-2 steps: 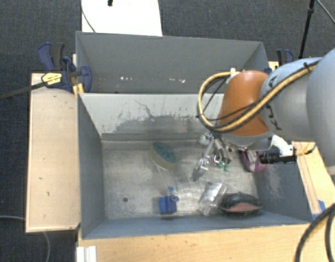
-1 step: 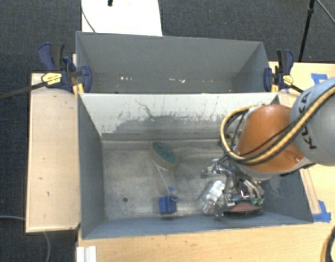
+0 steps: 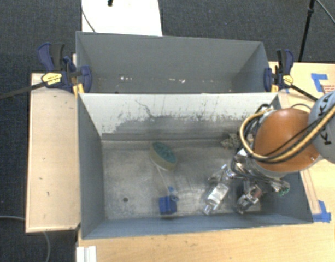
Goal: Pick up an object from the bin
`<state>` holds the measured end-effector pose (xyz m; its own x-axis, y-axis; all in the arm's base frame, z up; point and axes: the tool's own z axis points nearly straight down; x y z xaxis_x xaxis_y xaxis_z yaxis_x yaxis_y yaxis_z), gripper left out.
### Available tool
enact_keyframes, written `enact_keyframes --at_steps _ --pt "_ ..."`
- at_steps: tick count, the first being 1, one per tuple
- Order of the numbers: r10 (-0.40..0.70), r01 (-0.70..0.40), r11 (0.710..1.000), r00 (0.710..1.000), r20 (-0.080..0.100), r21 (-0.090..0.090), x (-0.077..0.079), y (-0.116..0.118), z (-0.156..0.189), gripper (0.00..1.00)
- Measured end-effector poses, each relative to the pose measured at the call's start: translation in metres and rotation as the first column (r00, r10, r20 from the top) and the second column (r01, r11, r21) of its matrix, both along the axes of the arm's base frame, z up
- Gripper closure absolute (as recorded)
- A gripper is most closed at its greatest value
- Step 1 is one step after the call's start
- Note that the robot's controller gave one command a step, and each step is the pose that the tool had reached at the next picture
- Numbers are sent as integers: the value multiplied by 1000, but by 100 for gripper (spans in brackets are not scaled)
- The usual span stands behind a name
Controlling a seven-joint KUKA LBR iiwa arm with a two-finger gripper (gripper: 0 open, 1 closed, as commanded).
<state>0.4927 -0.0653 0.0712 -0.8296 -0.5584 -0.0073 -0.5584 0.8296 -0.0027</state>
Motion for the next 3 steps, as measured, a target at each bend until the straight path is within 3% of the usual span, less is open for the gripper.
enact_keyframes --at_steps 1,2,3 --pt "-162 162 987 987 10 0 -9 1 2 0" --pt "-163 163 987 987 4 1 -11 2 2 100" --pt "-165 165 986 986 2 -1 -9 2 94 100"
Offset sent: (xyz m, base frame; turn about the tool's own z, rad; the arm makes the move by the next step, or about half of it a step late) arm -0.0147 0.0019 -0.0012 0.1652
